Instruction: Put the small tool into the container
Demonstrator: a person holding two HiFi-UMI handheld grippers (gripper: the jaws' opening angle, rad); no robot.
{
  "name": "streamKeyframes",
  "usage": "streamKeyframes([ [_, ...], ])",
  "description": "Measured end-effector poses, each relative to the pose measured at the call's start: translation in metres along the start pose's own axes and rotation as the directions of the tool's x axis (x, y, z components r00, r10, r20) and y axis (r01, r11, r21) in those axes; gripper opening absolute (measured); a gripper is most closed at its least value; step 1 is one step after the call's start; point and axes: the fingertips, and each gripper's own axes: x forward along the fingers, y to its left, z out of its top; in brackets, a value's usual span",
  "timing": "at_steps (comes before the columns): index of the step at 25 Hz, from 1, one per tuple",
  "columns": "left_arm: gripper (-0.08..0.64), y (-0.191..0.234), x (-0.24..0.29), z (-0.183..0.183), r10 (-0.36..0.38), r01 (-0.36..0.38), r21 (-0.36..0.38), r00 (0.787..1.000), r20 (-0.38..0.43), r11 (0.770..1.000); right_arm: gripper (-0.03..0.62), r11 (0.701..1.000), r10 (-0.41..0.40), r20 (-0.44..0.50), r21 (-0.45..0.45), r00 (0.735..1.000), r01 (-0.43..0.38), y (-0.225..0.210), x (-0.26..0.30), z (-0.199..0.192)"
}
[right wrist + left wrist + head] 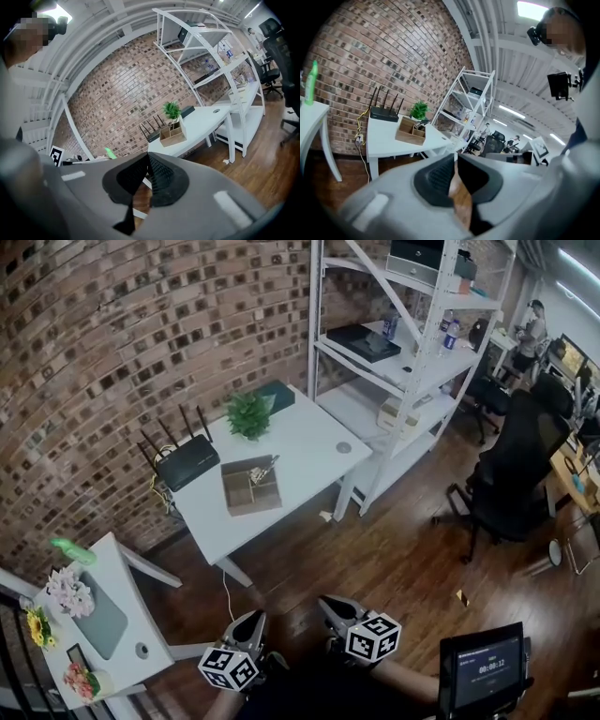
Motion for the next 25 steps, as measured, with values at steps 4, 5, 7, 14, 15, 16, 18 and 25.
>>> streamKeyframes([
  [4,0.022,0.004,0.001,0.003,-0.02,0.02,-0.008,1.0,0.0,1.0,0.009,1.0,-0.017,-0.003,-0.012,1.0,0.017,0.004,0.004,0.0],
  [5,0.023,0.004,0.002,0.005,-0.024,0.024,-0.007,1.0,0.001,1.0,0.009,1.0,-0.02,-0.001,-0.014,1.0,0.02,0.004,0.005,0.001],
  [7,0.023,0.006,0.002,0.008,-0.029,0.029,-0.004,1.0,0.004,1.0,0.009,1.0,-0.026,0.004,-0.015,1.0,0.026,0.004,0.007,0.003],
  [14,0.023,0.004,0.005,0.016,-0.043,0.043,0.014,0.999,0.012,0.999,0.009,0.999,-0.03,0.03,-0.027,0.999,0.031,0.005,0.007,0.011],
  [15,0.023,0.004,0.005,0.016,-0.046,0.045,0.017,0.999,0.012,0.999,0.009,0.999,-0.029,0.032,-0.027,0.999,0.03,0.005,0.007,0.011],
  [16,0.023,0.004,0.006,0.016,-0.047,0.047,0.019,0.999,0.011,0.999,0.009,0.999,-0.028,0.034,-0.027,0.999,0.029,0.005,0.007,0.011],
  [18,0.023,0.004,0.006,0.016,-0.046,0.046,0.019,0.999,0.01,0.999,0.009,0.999,-0.027,0.036,-0.027,0.999,0.028,0.004,0.006,0.011],
  [25,0.022,0.0,0.004,0.012,-0.036,0.036,0.012,0.999,0.007,0.999,0.009,1.0,-0.023,0.029,-0.02,0.999,0.023,0.004,0.003,0.009],
])
